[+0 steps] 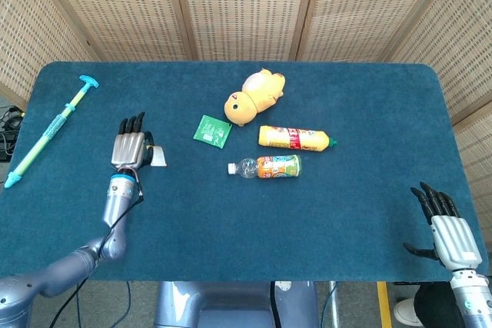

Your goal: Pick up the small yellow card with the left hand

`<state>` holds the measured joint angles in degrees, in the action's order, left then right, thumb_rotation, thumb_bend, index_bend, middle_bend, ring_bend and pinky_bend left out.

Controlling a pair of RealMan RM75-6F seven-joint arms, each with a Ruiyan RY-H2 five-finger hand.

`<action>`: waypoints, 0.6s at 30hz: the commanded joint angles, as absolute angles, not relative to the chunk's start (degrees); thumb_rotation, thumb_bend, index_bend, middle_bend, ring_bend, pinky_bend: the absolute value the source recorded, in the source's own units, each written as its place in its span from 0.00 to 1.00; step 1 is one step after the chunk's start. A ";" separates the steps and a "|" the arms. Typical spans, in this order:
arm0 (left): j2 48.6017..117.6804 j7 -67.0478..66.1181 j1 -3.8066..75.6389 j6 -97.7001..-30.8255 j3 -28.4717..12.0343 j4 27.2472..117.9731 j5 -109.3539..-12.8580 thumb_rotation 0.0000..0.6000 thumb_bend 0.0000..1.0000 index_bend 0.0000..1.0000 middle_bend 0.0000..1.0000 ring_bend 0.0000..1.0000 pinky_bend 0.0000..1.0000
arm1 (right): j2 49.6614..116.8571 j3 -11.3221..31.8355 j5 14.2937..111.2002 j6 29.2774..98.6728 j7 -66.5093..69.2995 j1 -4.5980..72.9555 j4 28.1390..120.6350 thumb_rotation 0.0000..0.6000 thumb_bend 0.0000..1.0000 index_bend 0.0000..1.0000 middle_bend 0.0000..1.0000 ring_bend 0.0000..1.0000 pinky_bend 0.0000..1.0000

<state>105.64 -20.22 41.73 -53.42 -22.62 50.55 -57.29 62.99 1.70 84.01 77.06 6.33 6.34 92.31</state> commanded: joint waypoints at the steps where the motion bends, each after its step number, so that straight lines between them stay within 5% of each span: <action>1: 104.23 -19.47 42.50 -53.62 -23.90 50.79 -56.73 1.00 0.48 0.71 0.00 0.00 0.00 | 63.00 1.71 83.97 77.01 6.37 6.37 92.27 1.00 0.00 0.00 0.00 0.00 0.00; 10: 92.04 -6.02 36.17 -49.67 -27.93 74.83 -51.03 1.00 0.48 0.69 0.00 0.00 0.00 | 62.71 1.42 85.09 78.24 6.61 5.94 92.80 1.00 0.00 0.00 0.00 0.00 0.00; 18: 81.88 9.65 29.02 -41.97 -25.41 94.62 -54.91 1.00 0.48 0.68 0.00 0.00 0.00 | 62.62 1.24 85.65 78.89 6.37 5.71 93.12 1.00 0.00 0.00 0.00 0.00 0.00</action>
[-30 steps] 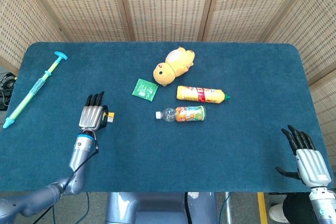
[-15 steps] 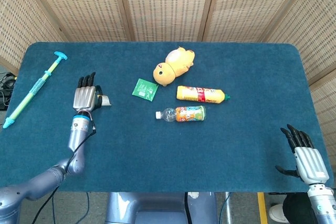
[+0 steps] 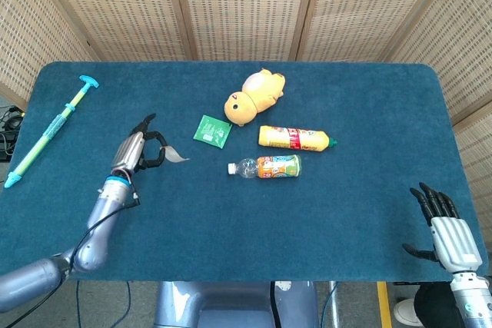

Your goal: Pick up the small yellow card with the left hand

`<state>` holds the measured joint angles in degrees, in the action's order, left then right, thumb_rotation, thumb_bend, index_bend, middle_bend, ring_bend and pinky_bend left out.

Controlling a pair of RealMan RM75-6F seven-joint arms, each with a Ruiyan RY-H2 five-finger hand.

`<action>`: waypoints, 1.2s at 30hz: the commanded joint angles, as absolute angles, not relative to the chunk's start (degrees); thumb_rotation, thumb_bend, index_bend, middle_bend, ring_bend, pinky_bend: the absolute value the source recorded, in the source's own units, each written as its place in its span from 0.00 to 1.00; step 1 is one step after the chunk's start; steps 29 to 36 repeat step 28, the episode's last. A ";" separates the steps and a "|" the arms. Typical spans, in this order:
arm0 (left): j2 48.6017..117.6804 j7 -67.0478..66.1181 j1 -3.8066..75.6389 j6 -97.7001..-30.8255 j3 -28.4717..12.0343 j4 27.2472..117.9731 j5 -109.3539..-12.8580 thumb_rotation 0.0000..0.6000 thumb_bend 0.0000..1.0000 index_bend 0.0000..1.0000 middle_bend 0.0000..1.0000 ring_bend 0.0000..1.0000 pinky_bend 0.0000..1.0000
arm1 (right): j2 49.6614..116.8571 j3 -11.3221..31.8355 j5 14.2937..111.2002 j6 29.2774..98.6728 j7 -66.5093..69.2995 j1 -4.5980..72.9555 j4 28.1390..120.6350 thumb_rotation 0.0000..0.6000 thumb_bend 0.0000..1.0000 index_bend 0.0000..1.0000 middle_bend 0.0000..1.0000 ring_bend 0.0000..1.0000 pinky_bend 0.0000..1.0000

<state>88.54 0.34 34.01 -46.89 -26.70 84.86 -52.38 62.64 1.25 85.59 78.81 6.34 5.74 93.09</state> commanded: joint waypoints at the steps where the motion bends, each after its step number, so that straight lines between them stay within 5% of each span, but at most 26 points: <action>1: 81.11 11.27 28.42 -41.36 -24.98 96.14 -56.17 1.00 0.48 0.68 0.00 0.00 0.00 | 62.60 1.26 85.70 79.01 6.40 5.68 93.15 1.00 0.00 0.00 0.00 0.00 0.00; 13: 70.79 29.45 22.94 -36.04 -19.20 110.07 -74.51 1.00 0.46 0.57 0.00 0.00 0.00 | 62.31 1.38 85.84 79.69 6.75 5.42 93.38 1.00 0.00 0.00 0.00 0.00 0.00; 23: 67.83 42.09 23.37 -40.01 -12.67 112.19 -89.41 1.00 0.46 0.57 0.00 0.00 0.00 | 62.33 1.44 85.70 79.86 6.59 5.30 93.30 1.00 0.00 0.00 0.00 0.00 0.00; 36: 67.63 44.92 24.34 -43.08 -9.99 111.86 -92.53 1.00 0.46 0.57 0.00 0.00 0.00 | 62.29 1.39 85.81 80.06 6.59 5.18 93.32 1.00 0.00 0.00 0.00 0.00 0.00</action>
